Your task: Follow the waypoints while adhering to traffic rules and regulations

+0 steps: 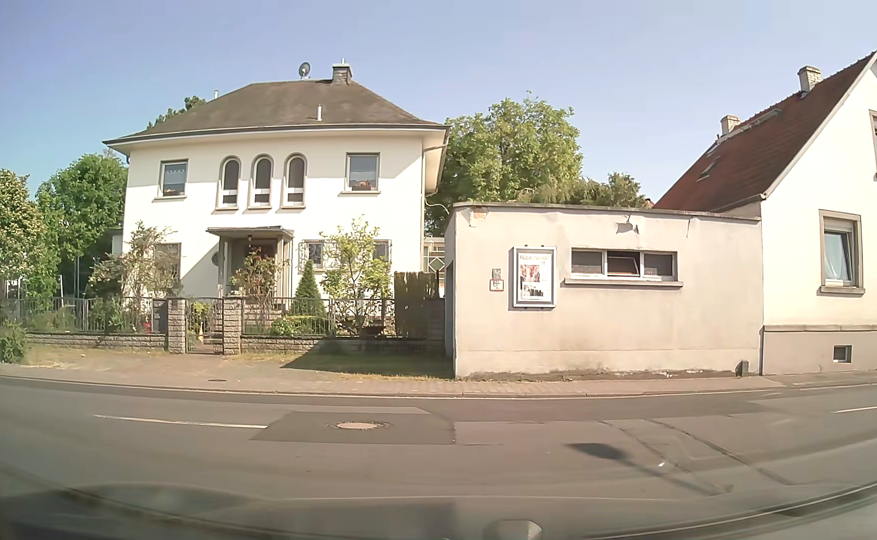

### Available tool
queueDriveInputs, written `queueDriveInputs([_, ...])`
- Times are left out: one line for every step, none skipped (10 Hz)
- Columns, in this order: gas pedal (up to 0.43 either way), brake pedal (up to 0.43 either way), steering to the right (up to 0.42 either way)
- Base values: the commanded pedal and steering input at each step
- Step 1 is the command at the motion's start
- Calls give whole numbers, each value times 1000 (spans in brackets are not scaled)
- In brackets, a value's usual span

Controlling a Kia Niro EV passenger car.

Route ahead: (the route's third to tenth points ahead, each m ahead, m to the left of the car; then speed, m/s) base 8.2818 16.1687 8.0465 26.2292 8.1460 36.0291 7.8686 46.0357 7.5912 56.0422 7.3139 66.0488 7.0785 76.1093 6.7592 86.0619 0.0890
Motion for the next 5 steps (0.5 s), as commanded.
queueDriveInputs([0,262,-257])
queueDriveInputs([0,262,-257])
queueDriveInputs([0,262,-257])
queueDriveInputs([0,262,-258])
queueDriveInputs([0,262,-257])
